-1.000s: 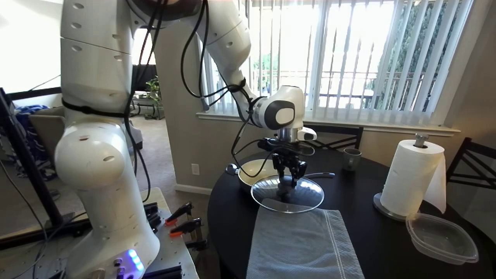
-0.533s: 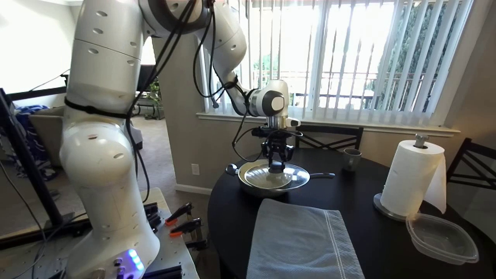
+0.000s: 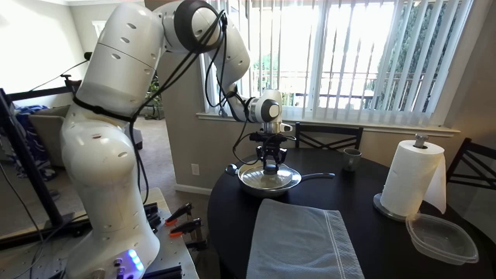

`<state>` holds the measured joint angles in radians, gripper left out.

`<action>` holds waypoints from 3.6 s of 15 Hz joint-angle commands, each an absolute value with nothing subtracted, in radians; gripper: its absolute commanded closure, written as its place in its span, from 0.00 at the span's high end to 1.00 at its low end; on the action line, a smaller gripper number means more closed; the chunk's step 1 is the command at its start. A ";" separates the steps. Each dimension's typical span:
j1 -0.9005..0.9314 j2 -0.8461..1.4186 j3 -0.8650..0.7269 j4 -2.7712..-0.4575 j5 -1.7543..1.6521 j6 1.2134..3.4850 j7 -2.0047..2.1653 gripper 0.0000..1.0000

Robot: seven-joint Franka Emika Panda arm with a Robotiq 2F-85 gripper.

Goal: Put the lid on top of the pot

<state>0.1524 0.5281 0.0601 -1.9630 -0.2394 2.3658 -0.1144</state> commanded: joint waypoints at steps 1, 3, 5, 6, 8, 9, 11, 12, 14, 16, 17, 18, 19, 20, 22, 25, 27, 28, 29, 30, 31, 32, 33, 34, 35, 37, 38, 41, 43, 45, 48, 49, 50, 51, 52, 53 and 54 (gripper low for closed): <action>0.164 0.542 0.078 -1.914 -0.261 2.320 -0.157 0.33; 0.165 0.559 0.092 -1.895 -0.253 2.327 -0.183 0.33; 0.161 0.575 0.106 -1.879 -0.248 2.337 -0.211 0.33; 0.156 0.580 0.117 -1.872 -0.240 2.343 -0.229 0.33; 0.147 0.588 0.131 -1.861 -0.230 2.347 -0.259 0.33; 0.144 0.595 0.135 -1.854 -0.227 2.348 -0.271 0.33; 0.116 0.598 0.167 -1.848 -0.185 2.347 -0.328 0.33; 0.099 0.591 0.184 -1.852 -0.160 2.348 -0.359 0.33; 0.071 0.584 0.208 -1.857 -0.117 2.346 -0.409 0.33; 0.047 0.586 0.222 -1.857 -0.080 2.348 -0.445 0.33; 0.037 0.587 0.226 -1.858 -0.067 2.348 -0.459 0.33; 0.033 0.586 0.226 -1.860 -0.063 2.353 -0.466 0.33; 0.030 0.589 0.224 -1.859 -0.062 2.358 -0.471 0.33; 0.037 0.593 0.213 -1.858 -0.076 2.370 -0.462 0.33; 0.049 0.605 0.193 -1.855 -0.103 2.408 -0.442 0.33; 0.052 0.632 0.193 -1.850 -0.105 2.437 -0.446 0.33; 0.062 0.644 0.184 -1.847 -0.126 2.445 -0.438 0.33; 0.070 0.649 0.175 -1.848 -0.141 2.452 -0.430 0.33; 0.074 0.649 0.171 -1.849 -0.150 2.455 -0.427 0.33; 0.077 0.649 0.168 -1.849 -0.160 2.456 -0.425 0.33; 0.081 0.649 0.166 -1.850 -0.165 2.456 -0.423 0.33; 0.084 0.650 0.164 -1.850 -0.168 2.455 -0.418 0.33; 0.088 0.648 0.162 -1.851 -0.173 2.452 -0.415 0.83; 0.087 0.648 0.164 -1.852 -0.170 2.454 -0.414 0.84; 0.087 0.648 0.166 -1.853 -0.170 2.455 -0.414 0.90; 0.085 0.633 0.176 -1.869 -0.163 2.449 -0.418 1.00; 0.085 0.615 0.182 -1.888 -0.158 2.455 -0.418 1.00; 0.102 0.570 0.173 -1.934 -0.173 2.491 -0.391 1.00; 0.120 0.537 0.155 -1.966 -0.197 2.531 -0.366 1.00; 0.142 0.503 0.124 -1.997 -0.243 2.573 -0.318 1.00; 0.131 0.539 0.130 -1.950 -0.244 2.563 -0.329 1.00; 0.133 0.524 0.120 -1.964 -0.253 2.573 -0.320 1.00; 0.132 0.513 0.115 -1.973 -0.254 2.575 -0.319 1.00; 0.131 0.507 0.112 -1.979 -0.255 2.577 -0.319 1.00; 0.131 0.505 0.112 -1.981 -0.255 2.577 -0.319 1.00; 0.131 0.505 0.112 -1.981 -0.255 2.577 -0.319 1.00; 0.132 0.505 0.112 -1.981 -0.255 2.577 -0.319 1.00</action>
